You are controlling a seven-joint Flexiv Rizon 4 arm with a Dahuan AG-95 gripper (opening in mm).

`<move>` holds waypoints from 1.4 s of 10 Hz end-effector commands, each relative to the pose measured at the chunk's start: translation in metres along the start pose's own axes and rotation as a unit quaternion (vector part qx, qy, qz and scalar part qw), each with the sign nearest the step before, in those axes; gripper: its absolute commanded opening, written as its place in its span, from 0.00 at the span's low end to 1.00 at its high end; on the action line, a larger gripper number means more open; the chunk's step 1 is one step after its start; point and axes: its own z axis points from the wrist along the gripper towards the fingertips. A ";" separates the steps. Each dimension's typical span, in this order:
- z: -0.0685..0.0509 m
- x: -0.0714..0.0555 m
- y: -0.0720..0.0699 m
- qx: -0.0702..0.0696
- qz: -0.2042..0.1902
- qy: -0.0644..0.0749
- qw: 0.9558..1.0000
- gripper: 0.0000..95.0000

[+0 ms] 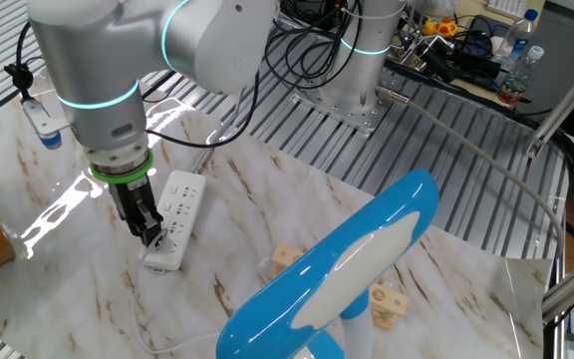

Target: Plug in the power cord of the desk lamp, turn on the socket, and light up the desk lamp

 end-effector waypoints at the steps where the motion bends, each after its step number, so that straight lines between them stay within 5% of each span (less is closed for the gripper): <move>1: -0.004 0.001 0.002 0.015 0.006 0.009 1.000 0.40; 3: -0.011 0.002 0.003 0.024 0.001 0.014 1.000 0.40; 10: -0.009 -0.001 0.000 0.042 -0.043 0.012 0.998 0.40; 11: -0.008 -0.002 0.000 0.042 -0.044 0.012 0.998 0.60; 12: -0.008 -0.002 -0.001 0.042 -0.046 0.012 0.998 0.40; 13: -0.008 -0.002 -0.002 0.042 -0.047 0.013 0.998 0.40; 14: -0.008 -0.002 -0.002 0.042 -0.047 0.013 0.998 0.60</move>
